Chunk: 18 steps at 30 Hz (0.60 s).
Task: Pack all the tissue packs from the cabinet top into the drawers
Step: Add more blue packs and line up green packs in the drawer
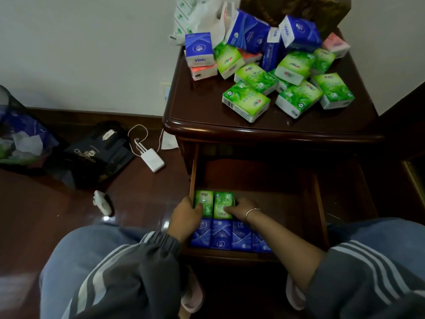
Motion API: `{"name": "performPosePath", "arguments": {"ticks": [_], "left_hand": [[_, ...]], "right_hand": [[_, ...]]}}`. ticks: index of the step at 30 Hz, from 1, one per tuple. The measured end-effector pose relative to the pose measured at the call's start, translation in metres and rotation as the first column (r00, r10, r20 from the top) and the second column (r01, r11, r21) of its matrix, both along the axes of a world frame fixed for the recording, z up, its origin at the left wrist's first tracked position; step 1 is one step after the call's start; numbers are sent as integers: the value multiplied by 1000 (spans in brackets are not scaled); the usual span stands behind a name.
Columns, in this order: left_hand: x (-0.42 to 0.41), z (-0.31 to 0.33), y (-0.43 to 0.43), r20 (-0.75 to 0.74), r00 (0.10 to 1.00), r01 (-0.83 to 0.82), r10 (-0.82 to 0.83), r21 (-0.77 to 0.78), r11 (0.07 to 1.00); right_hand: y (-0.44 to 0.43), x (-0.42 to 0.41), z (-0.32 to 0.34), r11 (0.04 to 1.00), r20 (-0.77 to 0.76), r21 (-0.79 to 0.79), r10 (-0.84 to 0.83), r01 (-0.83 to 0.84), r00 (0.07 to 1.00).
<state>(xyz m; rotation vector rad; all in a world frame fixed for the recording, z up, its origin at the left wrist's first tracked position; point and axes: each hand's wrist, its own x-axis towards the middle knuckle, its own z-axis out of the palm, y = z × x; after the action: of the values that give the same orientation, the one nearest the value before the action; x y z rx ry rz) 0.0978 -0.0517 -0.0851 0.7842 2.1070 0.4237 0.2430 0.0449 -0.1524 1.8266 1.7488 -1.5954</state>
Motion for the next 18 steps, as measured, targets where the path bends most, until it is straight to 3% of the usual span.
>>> {"name": "performPosePath", "arguments": {"ticks": [4,7,9,12,16,18], "left_hand": [[1,3,0,-2,1000,14,-14,11,1000],[0,4,-1,24,1000,17,-17,8,1000],[0,6,-1,37,999,16,-16,3,1000],[-1,6,-2,41,999,27,-27,-2,1000],[0,8,-2,36,999,24,-24,-8,1000],[1,10,-1,28,999,23,-23,-16,1000]], "right_hand": [[-6,2,-4,992,-6,25,124,-124,992],[-1,2,-3,983,-22,-72,168,-169,985],[6,2,1,990,-50,-116,71,-77,996],[11,-3,6,997,-111,-23,-77,75,991],[-3,-3,8,978,-159,-186,-119,89,980],[-6,1,8,979,-174,-187,-116,83,978]]}}
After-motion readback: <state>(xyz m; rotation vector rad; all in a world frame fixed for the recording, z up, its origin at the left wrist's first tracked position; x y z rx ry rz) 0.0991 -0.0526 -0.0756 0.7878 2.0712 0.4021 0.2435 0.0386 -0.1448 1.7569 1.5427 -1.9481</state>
